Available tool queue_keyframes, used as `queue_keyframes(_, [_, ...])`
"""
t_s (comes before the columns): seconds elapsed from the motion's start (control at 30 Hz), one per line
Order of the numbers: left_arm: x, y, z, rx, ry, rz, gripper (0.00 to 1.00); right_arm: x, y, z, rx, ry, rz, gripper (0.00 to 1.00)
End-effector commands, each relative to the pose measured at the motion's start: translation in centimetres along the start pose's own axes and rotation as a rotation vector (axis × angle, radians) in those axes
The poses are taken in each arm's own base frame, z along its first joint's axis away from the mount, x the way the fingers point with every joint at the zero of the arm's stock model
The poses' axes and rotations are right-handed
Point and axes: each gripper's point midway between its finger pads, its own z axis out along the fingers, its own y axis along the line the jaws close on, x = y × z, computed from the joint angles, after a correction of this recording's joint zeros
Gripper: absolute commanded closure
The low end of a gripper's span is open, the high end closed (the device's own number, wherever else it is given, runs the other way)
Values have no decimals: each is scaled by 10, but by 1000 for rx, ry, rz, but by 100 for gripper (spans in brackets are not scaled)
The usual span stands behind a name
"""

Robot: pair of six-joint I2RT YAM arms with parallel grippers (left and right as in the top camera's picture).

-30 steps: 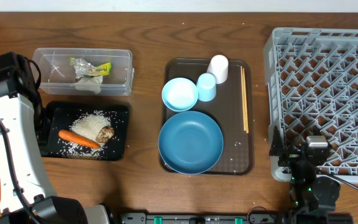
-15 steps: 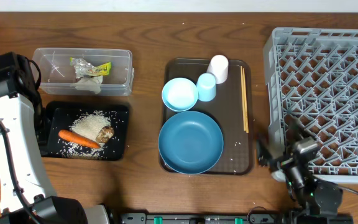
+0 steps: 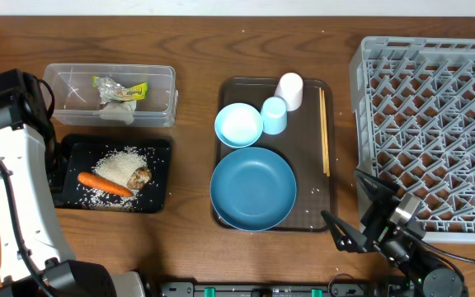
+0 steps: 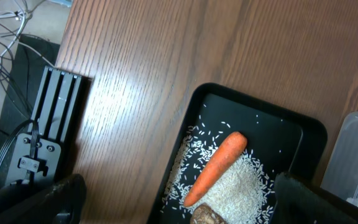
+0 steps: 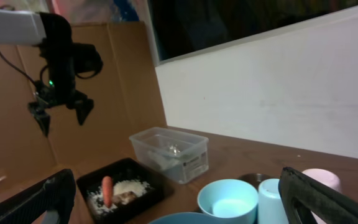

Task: Sort waste into correct bins and load items into the dishwasher rack
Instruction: 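Move the right gripper from the rack toward the blue plate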

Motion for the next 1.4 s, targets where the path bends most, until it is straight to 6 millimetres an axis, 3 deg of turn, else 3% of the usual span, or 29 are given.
queue_keyframes(0.0, [0,2,2,-15,-1,-13,2,-3,1,-1,-1,-11,42,1])
queue_keyframes(0.3, [0,2,2,-15,-1,-12,2,-31,14,-1,-22,-76,20,1])
queue_keyframes(0.57, [0,2,2,-15,-1,-13,2,-86,51,-2,-74,-157,-93,1])
queue_keyframes(0.7, [0,2,2,-15,-1,-13,2,-112,60,-2,-61,-198,-137,1])
queue_keyframes(1.0, [0,2,2,-15,-1,-12,2,-151,36,28,-6,-159,-126,1])
queue_keyframes(1.37, [0,2,2,-15,-1,-13,2,-163,9,83,-139,48,-8,1])
